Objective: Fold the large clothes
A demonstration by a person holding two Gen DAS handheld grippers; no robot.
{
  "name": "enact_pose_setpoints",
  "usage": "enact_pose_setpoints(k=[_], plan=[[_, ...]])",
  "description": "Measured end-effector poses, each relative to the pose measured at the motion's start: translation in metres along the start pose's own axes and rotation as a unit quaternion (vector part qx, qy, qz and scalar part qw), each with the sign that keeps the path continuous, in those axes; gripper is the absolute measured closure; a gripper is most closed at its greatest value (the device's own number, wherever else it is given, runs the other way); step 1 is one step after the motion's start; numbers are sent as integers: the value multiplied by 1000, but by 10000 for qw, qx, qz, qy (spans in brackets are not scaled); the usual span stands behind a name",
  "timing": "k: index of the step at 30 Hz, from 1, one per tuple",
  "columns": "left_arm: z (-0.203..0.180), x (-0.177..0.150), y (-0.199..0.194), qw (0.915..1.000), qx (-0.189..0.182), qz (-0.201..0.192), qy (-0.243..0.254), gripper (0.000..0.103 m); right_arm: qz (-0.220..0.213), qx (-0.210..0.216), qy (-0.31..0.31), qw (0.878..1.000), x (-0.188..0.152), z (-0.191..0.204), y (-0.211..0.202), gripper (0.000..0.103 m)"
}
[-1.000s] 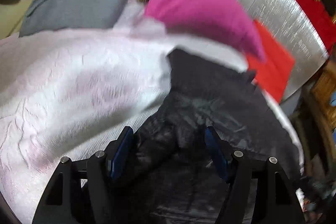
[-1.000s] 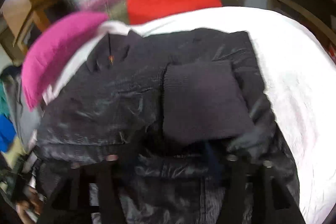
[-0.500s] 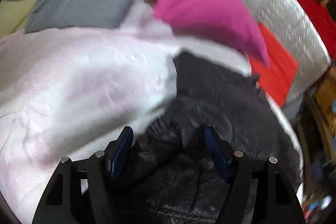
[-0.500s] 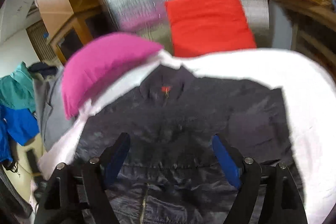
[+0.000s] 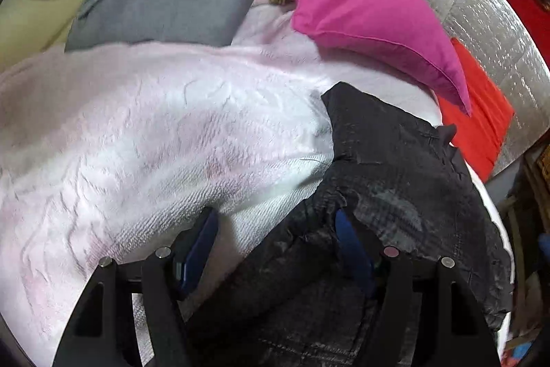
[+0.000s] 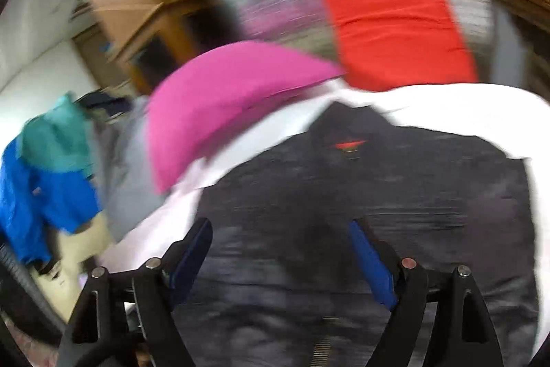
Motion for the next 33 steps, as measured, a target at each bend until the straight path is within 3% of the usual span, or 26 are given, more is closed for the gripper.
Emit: enact_pose_setpoints(k=[3,4,6,11,14,16,18,21,24,27,28,30,33], plan=[[0,-3,-2,10000,-26,35,-3,31,481,268,228,9982,-26,8,47,17],[0,-3,-1,10000,-26,37,1,31,865,283,501,9946,-47,-1,68,17],[-1,-3,-1,10000,-13,46,49,31,1169,211,940,9885,-69,-17,89,18],[-1,-4,1,9999,25,-22,128,31,689,465,899,9925,-34,-1,80,18],[-1,-3,4,9999,-5,-13,108,31,507,886,729,9921,-1,30,85,17],[0,-3,3,10000,-50,0,69,31,592,1321,852,9858,10,51,94,17],[1,-3,2,9999,-106,19,32,31,983,1813,1009,9733,18,71,118,16],[3,-2,2,9999,-148,51,-47,31,1591,2150,1058,9577,23,92,154,16],[3,-2,0,9999,-118,4,-50,31,1769,2281,1019,9520,30,100,175,16],[4,-2,0,9999,-78,-41,-86,31,2167,2663,1411,9286,21,108,209,14],[4,-2,0,9999,-67,-47,-79,31,2299,2630,1422,9261,16,108,219,14],[4,-3,0,9999,-59,-63,-76,31,2270,2322,1473,9343,12,99,239,14],[3,-3,0,9999,-44,-79,-57,31,1839,1959,1615,9496,21,80,240,14]])
Point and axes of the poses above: each gripper's, at about its wrist camera, not at the fingertips, and y roughly the way its jaws point, z to its left, x to its top, the point moved 10 cm from there along y, roughly the way its jaws point, and after that the axes turned 12 degrees about -y, right-handed, at the moved point
